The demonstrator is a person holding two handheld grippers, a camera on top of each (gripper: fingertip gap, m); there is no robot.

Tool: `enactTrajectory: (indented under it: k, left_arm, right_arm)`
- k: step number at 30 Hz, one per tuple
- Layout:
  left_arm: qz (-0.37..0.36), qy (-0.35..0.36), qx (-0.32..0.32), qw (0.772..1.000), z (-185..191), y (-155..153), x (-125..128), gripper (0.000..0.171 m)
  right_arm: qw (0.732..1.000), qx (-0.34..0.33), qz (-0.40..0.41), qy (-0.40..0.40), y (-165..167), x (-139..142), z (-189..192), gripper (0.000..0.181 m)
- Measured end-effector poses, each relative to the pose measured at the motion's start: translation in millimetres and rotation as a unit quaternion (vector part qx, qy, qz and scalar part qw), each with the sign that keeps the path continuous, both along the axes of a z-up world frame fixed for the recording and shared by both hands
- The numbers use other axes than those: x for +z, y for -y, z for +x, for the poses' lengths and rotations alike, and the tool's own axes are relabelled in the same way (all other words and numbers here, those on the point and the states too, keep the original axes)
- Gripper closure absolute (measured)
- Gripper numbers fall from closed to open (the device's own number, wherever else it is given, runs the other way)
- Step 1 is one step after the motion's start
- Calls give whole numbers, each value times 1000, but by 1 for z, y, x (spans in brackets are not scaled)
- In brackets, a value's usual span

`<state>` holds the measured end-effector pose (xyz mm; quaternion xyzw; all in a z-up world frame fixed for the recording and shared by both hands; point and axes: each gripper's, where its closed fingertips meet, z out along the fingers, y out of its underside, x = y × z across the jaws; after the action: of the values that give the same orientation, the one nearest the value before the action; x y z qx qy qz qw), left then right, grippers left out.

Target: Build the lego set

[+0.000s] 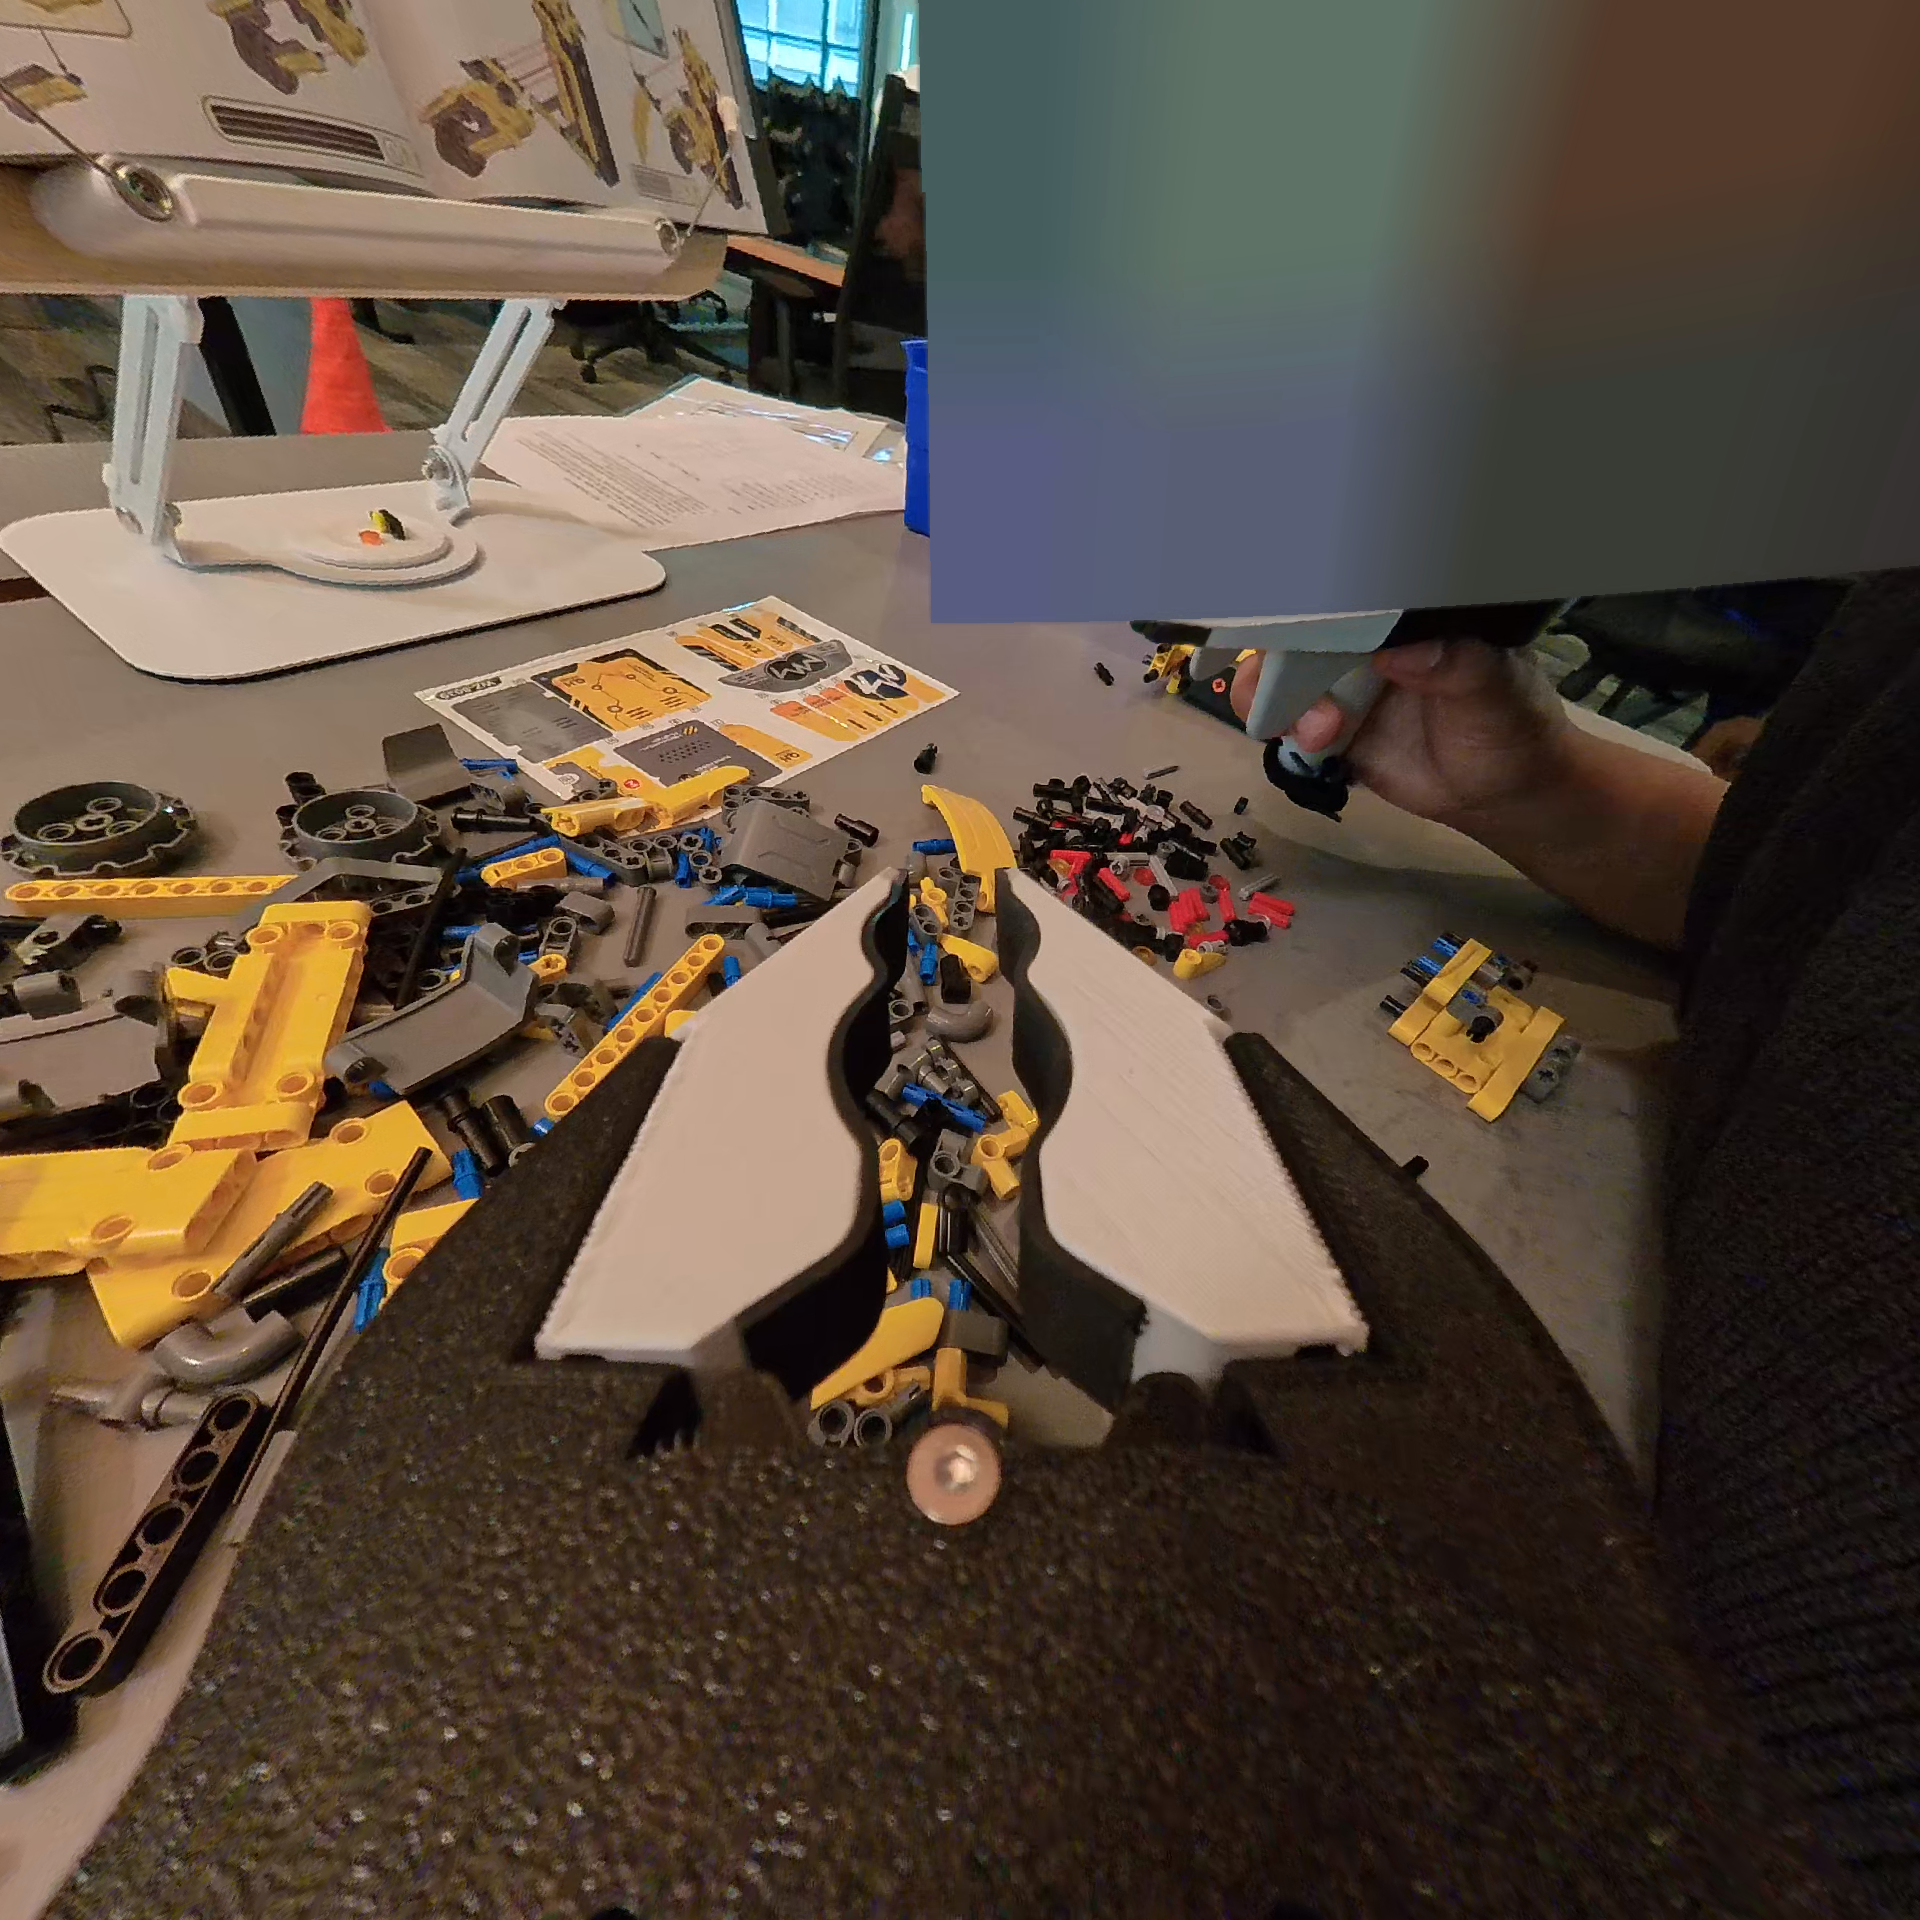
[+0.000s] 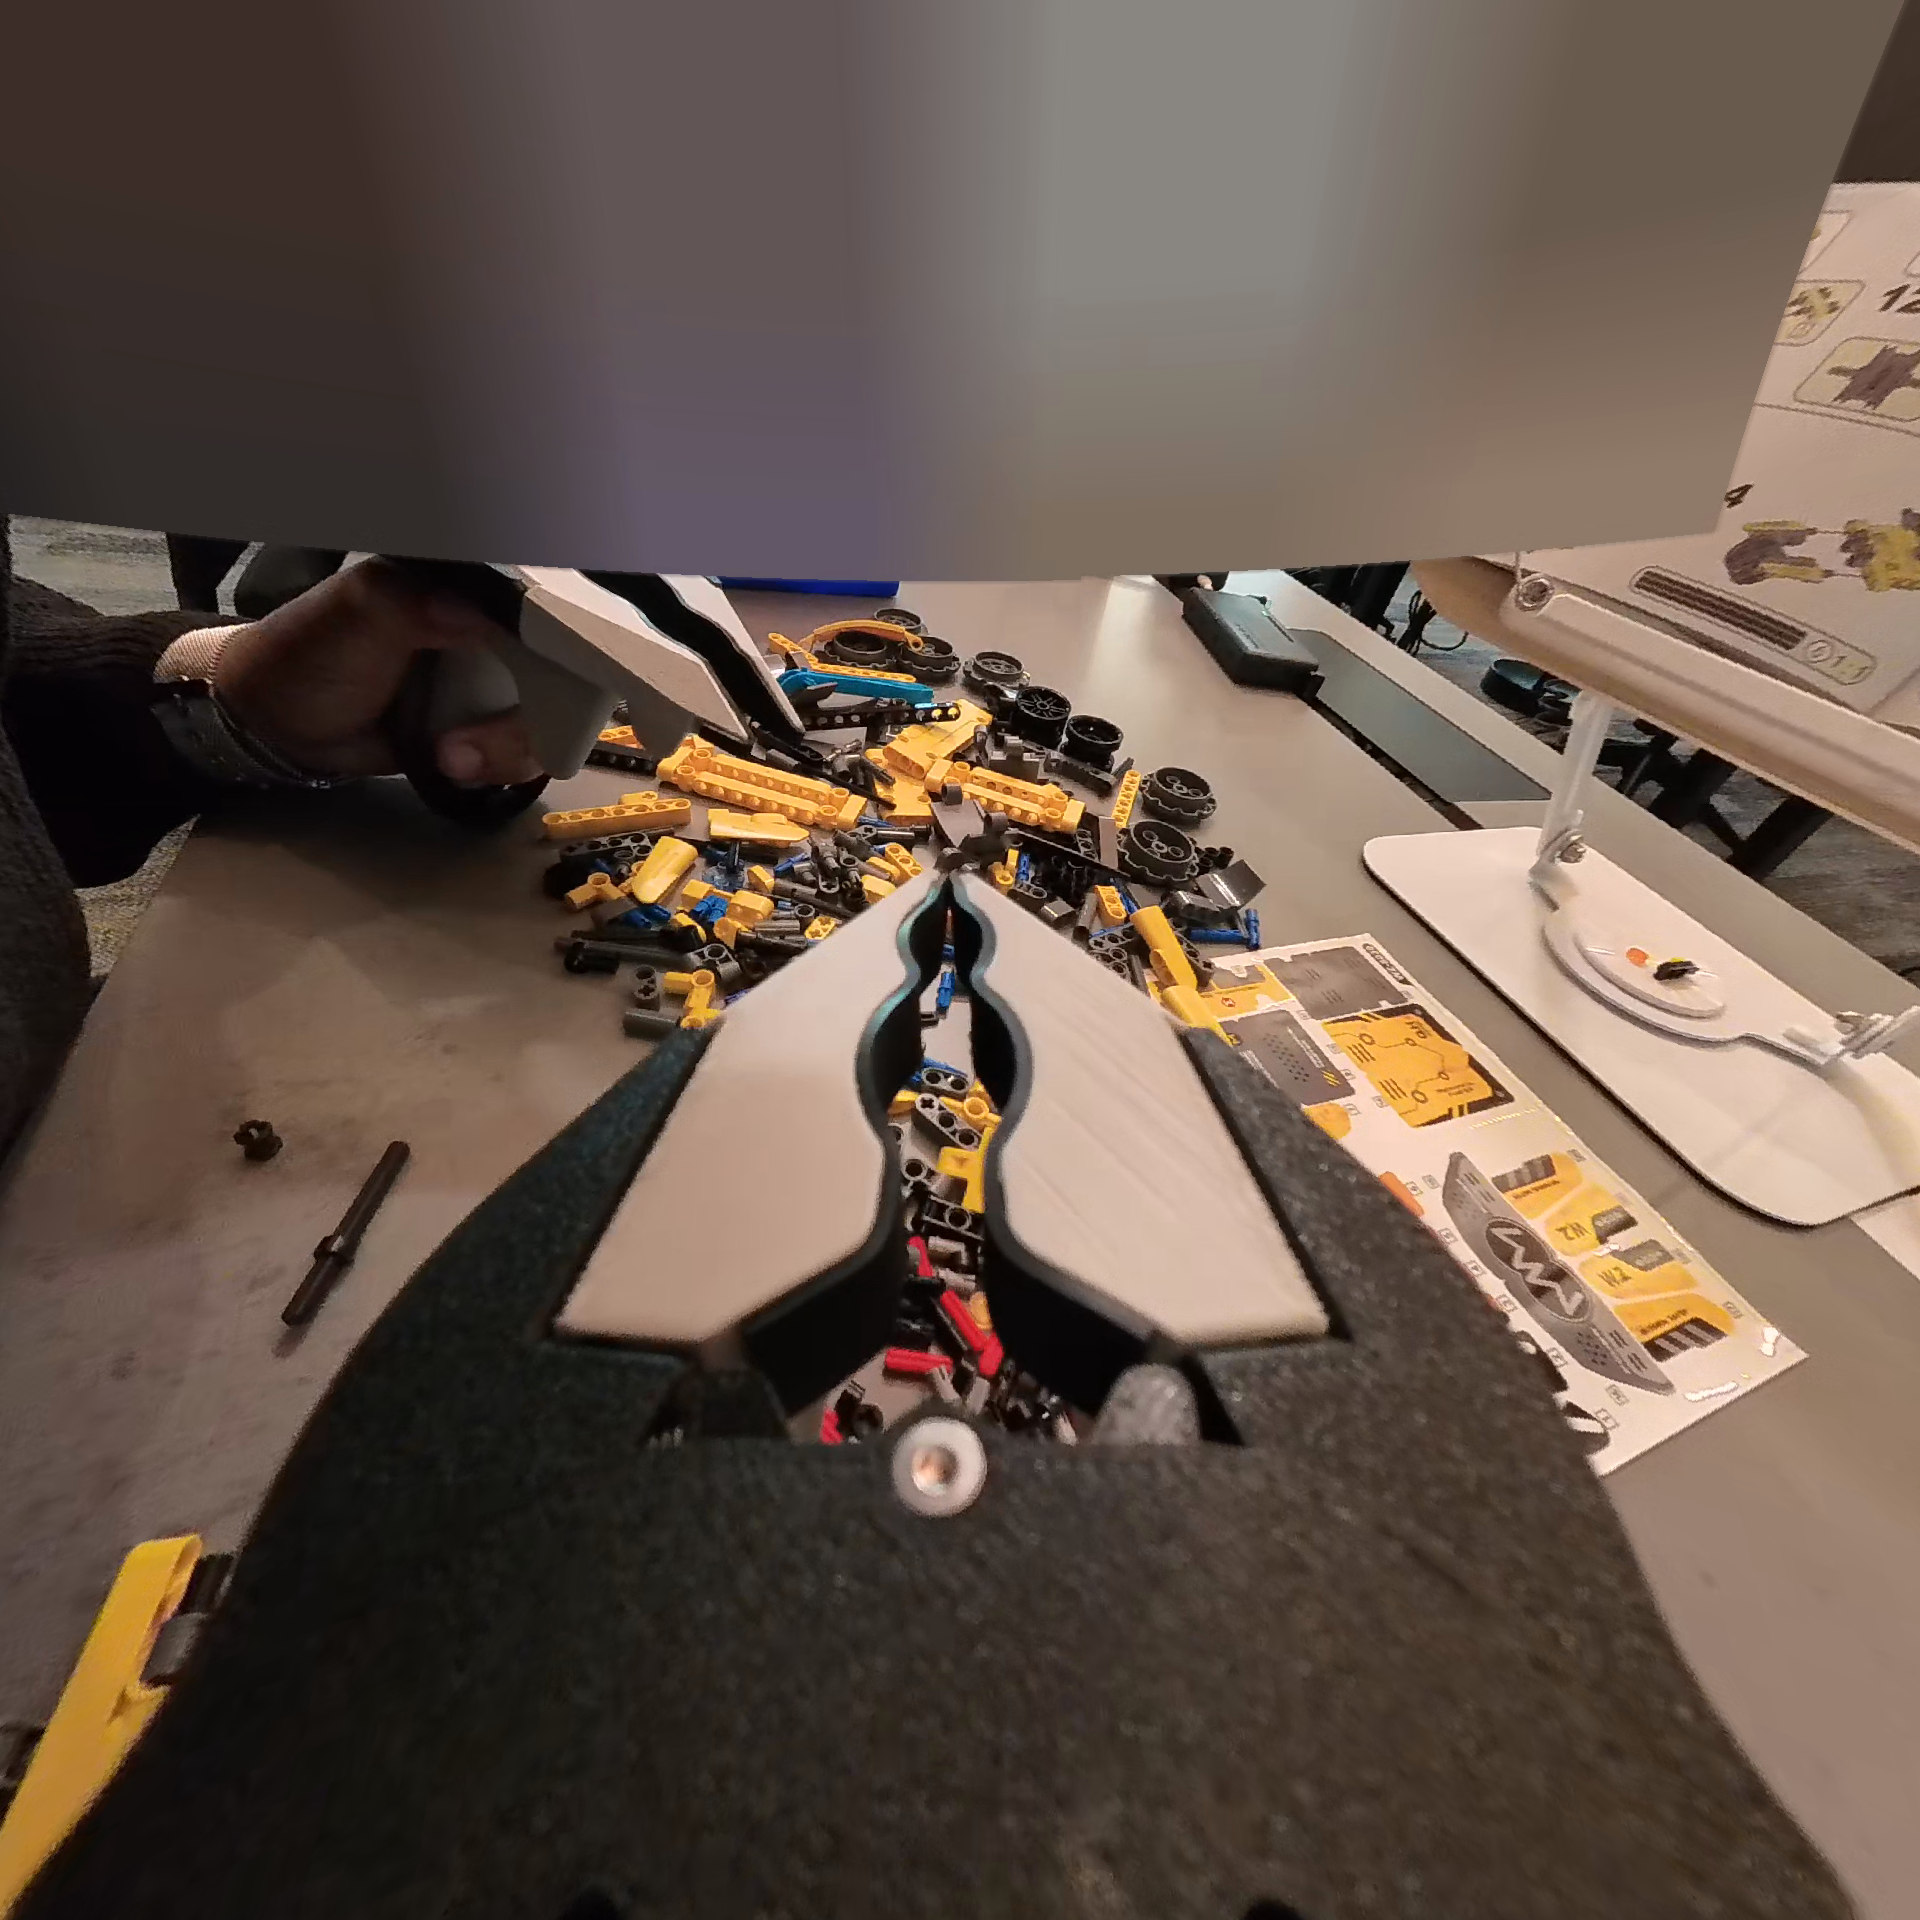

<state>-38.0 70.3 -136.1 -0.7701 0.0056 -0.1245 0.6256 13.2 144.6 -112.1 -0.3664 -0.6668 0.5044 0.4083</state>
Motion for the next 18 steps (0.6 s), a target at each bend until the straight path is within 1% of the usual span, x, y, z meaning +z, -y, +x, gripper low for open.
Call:
enactTrajectory:
  k: [14,18]
  left_arm:
    - [-1,0,0,1000,0,0,0,156]
    - [-1,0,1,1000,0,0,-1,156]
  right_arm:
    - [1000,0,2,3,0,-1,-1,181]
    - [1000,-5,14,-5,-1,1,0,181]
